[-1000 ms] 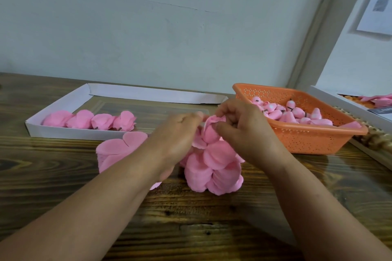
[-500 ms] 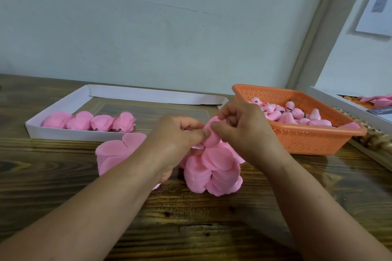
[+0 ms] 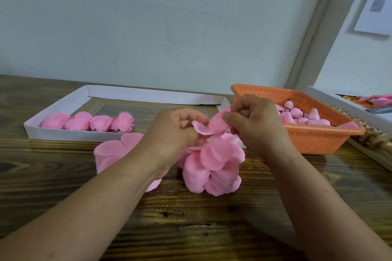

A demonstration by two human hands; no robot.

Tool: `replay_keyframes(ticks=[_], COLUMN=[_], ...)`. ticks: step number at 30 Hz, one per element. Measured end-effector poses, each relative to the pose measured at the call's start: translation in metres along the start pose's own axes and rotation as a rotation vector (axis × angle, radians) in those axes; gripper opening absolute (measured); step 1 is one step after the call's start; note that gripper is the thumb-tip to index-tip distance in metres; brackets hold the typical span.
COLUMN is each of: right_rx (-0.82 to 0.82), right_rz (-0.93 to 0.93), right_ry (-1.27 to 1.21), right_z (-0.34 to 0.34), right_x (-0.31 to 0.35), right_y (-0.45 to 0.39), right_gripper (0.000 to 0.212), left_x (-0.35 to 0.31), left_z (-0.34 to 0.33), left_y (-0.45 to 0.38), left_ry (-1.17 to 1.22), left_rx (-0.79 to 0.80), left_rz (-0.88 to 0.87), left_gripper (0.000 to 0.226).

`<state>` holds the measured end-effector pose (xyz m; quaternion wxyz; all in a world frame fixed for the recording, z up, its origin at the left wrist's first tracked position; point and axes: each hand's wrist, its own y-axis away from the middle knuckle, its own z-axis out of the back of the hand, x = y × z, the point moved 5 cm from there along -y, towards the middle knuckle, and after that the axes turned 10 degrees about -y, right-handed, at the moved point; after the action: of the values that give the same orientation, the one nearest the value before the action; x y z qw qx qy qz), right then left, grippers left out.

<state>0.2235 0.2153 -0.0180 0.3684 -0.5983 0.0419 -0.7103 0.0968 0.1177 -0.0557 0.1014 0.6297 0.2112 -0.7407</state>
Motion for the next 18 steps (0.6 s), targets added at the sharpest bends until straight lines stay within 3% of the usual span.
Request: replay_keyframes(ticks=[8,15,18], right_rx=[0.13,0.253,0.249], right_rz=[0.048,0.009,-0.004], right_ry=[0.065,0.002,-0.053], right_z=[-0.006,-0.013,-0.015], right_x=[0.008,0.012,0.014], right_y=[0.004,0.01,0.011], right_gripper=[0.01,0.014,0.011], left_x=[-0.018,-0.021,-0.021], left_z=[-0.001,-0.001,0.0], left_y=[0.006,0.006,0.008], left_ry=[-0.358,-0.375,-0.38], left_rx=[0.043,-0.023,-0.094], left_rz=[-0.282,-0.3,-0.327], left_gripper=[0.046,0.044,0.029])
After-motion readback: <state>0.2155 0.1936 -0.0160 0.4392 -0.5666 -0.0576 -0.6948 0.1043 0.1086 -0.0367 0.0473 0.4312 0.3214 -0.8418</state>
